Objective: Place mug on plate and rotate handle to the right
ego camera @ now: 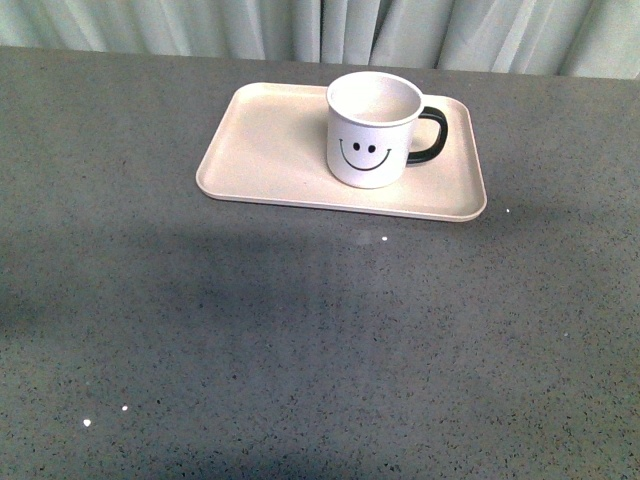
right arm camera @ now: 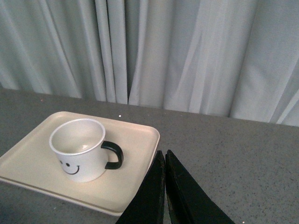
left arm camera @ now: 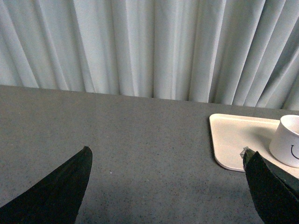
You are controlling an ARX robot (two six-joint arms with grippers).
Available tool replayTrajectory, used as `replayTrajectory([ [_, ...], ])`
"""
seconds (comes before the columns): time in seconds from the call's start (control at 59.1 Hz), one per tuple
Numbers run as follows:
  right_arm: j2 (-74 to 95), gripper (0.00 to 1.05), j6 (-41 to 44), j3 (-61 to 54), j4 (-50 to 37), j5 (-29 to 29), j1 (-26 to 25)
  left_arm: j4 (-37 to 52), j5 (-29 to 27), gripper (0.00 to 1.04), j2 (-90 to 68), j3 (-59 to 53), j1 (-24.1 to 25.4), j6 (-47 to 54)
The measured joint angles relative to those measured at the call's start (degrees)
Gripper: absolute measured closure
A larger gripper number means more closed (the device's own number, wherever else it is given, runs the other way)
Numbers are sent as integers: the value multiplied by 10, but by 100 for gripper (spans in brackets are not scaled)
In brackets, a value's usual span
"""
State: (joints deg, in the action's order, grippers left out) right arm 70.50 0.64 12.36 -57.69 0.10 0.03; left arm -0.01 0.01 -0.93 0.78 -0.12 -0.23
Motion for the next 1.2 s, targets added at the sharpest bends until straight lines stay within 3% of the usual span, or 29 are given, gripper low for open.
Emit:
replayTrajectory([
  [0.254, -59, 103, 0, -68, -2, -1, 0, 0, 0, 9, 0, 0, 0, 0],
  [1.201, -459, 103, 0, -113, 332, -1, 0, 0, 0, 9, 0, 0, 0, 0],
])
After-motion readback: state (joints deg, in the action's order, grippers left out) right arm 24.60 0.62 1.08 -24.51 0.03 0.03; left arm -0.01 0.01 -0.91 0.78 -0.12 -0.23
